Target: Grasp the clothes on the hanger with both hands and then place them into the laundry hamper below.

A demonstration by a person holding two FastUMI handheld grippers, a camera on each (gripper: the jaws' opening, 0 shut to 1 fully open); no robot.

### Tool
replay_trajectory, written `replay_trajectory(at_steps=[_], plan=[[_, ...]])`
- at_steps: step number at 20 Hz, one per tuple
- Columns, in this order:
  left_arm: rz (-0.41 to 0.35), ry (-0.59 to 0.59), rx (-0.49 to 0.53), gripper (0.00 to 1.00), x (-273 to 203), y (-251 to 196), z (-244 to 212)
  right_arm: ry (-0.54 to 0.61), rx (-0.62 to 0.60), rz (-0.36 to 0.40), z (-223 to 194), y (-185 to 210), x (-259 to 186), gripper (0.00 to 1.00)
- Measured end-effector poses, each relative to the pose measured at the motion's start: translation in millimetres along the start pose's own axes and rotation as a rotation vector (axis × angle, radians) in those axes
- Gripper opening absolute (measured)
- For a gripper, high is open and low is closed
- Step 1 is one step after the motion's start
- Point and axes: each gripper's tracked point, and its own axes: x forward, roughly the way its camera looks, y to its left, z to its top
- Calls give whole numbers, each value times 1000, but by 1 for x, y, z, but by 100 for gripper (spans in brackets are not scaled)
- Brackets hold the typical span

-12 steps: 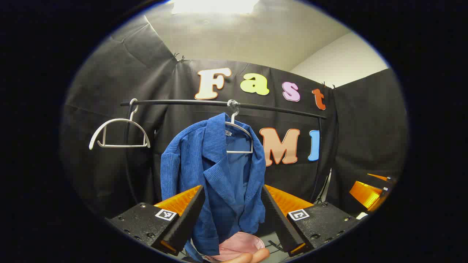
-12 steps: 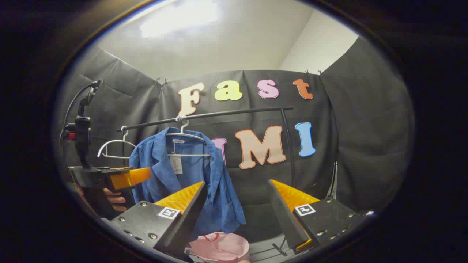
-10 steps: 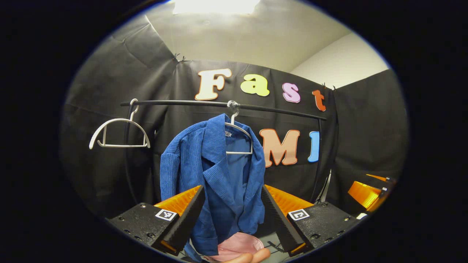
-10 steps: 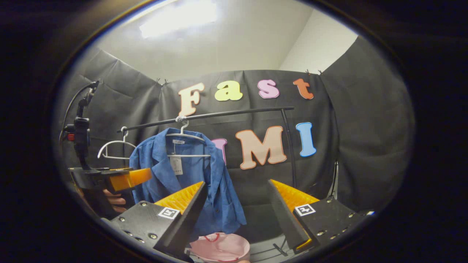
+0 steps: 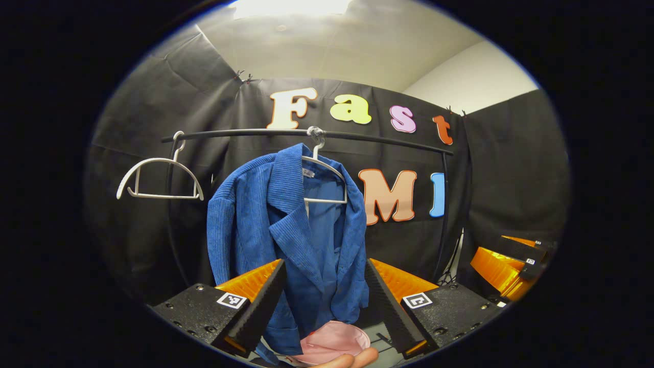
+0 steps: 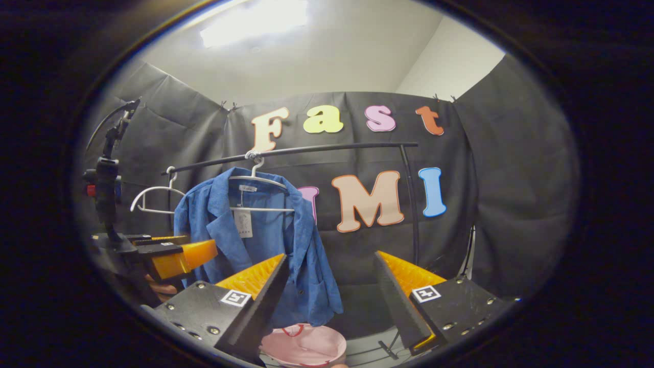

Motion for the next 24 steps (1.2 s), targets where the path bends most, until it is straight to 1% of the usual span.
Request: replay_trajectory(at_steps=[3,5,7,8,11,13,14,15,16,17,18,19,20,22,24], plan=[[23,3,9,92,10,-1,-7,12,27,-3,-8,-6,9,98],[80,-12,30,92,18,9,-5,11,43,-14,-10,-9,13,99],[121,-19,41,93,31,16,-6,9,60,-18,-9,-11,16,98],[135,-8,37,92,37,19,-9,11,65,-22,-10,-12,17,93],[210,13,41,95,60,39,-17,14,61,-35,-11,-17,22,100],[242,13,43,93,78,48,-22,16,64,-55,-12,-22,27,93],[256,27,38,92,87,50,-26,22,69,-57,-14,-20,32,92],[279,26,43,92,95,55,-27,32,72,-51,-18,-14,37,98],[298,16,52,92,104,58,-25,41,71,-42,-21,-8,42,98],[311,18,62,95,110,59,-26,49,69,-36,-23,-4,47,98],[317,9,71,92,117,61,-25,55,66,-29,-25,1,51,98],[310,-7,69,93,125,61,-21,58,61,-20,-27,7,54,100],[305,0,65,92,132,62,-23,64,55,-13,-28,13,58,99],[309,10,49,95,143,75,-24,75,39,-8,-31,19,66,98],[287,15,14,69,148,86,-23,77,21,-1,-33,26,76,99]])
